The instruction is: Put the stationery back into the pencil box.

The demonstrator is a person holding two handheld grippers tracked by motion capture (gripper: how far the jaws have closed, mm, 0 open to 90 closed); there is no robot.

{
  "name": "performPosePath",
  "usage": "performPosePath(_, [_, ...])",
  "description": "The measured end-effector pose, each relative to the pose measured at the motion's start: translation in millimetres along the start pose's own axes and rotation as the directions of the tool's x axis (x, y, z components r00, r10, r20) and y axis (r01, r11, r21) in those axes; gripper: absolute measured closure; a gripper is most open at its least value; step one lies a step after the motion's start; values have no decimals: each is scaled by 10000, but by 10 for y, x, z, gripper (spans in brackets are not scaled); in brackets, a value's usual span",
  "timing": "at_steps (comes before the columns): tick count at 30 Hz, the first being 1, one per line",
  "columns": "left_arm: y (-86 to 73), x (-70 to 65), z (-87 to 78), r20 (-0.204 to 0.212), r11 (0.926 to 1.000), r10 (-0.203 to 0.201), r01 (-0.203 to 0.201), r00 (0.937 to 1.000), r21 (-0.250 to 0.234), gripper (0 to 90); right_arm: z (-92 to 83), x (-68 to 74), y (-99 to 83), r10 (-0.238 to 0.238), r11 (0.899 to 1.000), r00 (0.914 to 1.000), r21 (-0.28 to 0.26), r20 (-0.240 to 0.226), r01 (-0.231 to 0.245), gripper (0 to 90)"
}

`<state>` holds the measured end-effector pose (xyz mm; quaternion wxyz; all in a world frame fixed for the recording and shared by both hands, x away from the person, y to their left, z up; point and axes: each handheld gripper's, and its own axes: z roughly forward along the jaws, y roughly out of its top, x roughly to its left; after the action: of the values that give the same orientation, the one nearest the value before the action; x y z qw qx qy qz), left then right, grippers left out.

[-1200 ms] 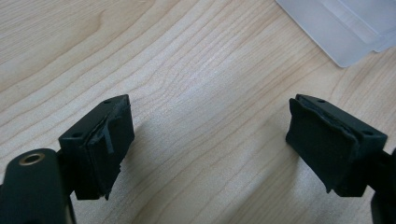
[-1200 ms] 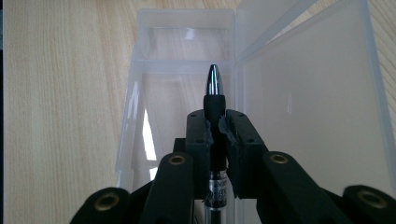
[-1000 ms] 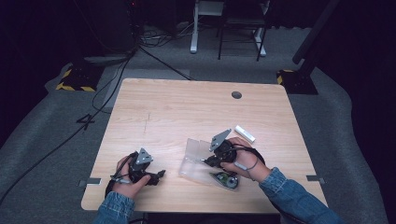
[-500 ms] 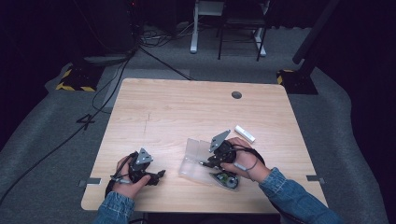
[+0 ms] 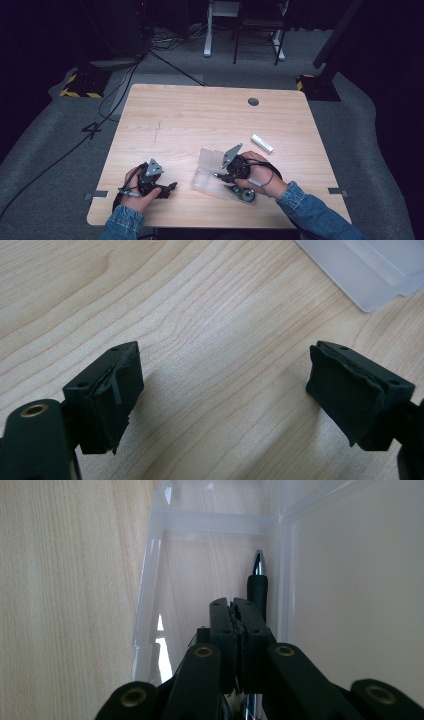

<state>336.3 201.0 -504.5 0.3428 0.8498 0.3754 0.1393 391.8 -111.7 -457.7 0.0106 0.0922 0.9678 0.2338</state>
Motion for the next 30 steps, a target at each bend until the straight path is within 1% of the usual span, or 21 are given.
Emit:
performPosePath(2, [0,0,0,1,10000,-1,1,10000,-1,148,21,-4,-5,30,10000,10000,-22,-53,-30,826])
performPosePath(3, [0,0,0,1,10000,-4,4,10000,-1,148,30,-7,-7,6,10000,10000,-42,10,-6,804])
performPosePath(6, [0,0,0,1,10000,-1,1,10000,-1,148,43,-23,-15,18,10000,10000,-90,-2,-18,788])
performPosePath(8, [0,0,0,0,10000,-5,5,10000,-3,148,39,-24,-19,129,9999,9999,-115,-72,-129,779])
performPosePath(11, [0,-1,0,-8,10000,-7,7,10000,-2,148,33,-17,-21,80,9999,10000,-144,-43,-81,768])
performPosePath(13, [0,0,0,-7,10000,-4,4,10000,0,148,4,-9,-15,84,9996,10000,-283,-53,-86,765])
performPosePath(15, [0,0,0,1,10000,-3,3,10000,-1,148,-55,-9,-5,67,9988,10000,-483,8,-66,760])
performPosePath(19, [0,0,0,-7,10000,-5,5,10000,-1,148,-199,-23,9,237,9960,9995,-862,185,-221,744])
performPosePath(21, [0,0,0,-1,10000,-2,2,10000,-2,148,-271,-39,9,358,9936,9989,-1082,285,-326,715])
performPosePath(25, [0,0,0,1,10000,-3,3,10000,-3,148,-408,-86,-8,657,9852,9969,-1614,441,-578,649])
performPosePath(26, [0,0,0,0,10000,-1,1,10000,-1,148,-445,-96,-14,839,9819,9955,-1741,446,-749,636])
performPosePath(27, [0,0,0,1,10000,-3,3,10000,-2,148,-480,-111,-21,912,9788,9947,-1882,466,-809,629])
performPosePath(30, [0,0,0,1,10000,-2,2,10000,0,148,-594,-159,-45,1151,9703,9909,-2216,701,-970,590])
